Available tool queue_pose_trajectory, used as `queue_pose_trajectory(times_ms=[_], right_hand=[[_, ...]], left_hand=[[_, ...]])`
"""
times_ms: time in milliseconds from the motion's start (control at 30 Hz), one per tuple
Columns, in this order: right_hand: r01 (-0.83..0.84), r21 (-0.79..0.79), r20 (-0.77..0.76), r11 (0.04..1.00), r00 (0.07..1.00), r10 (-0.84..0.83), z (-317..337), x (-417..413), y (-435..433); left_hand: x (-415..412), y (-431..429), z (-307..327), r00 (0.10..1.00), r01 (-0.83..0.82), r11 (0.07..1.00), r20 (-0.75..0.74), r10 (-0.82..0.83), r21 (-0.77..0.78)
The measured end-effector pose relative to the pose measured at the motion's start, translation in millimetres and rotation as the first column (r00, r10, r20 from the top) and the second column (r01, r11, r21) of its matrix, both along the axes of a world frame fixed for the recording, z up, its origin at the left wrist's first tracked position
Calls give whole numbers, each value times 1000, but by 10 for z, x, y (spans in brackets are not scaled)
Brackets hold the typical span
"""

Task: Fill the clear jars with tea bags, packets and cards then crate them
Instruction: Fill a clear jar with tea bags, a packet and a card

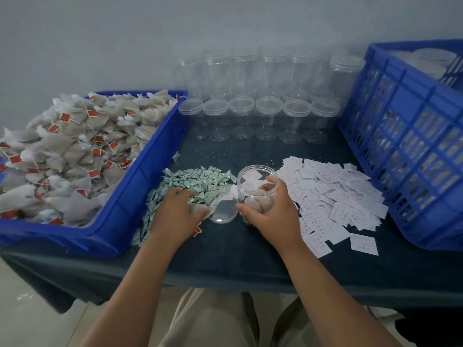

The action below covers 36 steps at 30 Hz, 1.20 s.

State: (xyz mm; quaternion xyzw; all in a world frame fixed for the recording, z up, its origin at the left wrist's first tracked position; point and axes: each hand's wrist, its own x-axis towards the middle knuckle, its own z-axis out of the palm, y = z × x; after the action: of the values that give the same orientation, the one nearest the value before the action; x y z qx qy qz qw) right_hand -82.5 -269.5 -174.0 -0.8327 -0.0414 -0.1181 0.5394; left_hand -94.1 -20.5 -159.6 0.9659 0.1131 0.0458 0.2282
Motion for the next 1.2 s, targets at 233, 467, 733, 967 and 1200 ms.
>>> queue_pose_trajectory(times_ms=[233, 467, 733, 967, 1200], right_hand=[[-4, -3, 6, 1000, 1000, 4, -13, 3, 1], [-10, -37, 24, 999, 1000, 11, 2, 0, 10], [-42, -4, 9, 999, 999, 42, 18, -7, 17], [-11, -38, 35, 999, 999, 12, 33, -10, 8], [-26, -5, 4, 1000, 1000, 26, 14, 2, -1]], left_hand=[[-43, -56, 26, 987, -5, 995, 162, -11, 99], [-134, -524, 860, 854, 120, 884, 501, 140, -452], [314, -1002, 1002, 874, 426, 904, 235, -425, 50], [273, -522, 621, 936, 93, 957, 352, 9, -273], [23, 97, 29, 996, -80, 993, 36, 77, 92]])
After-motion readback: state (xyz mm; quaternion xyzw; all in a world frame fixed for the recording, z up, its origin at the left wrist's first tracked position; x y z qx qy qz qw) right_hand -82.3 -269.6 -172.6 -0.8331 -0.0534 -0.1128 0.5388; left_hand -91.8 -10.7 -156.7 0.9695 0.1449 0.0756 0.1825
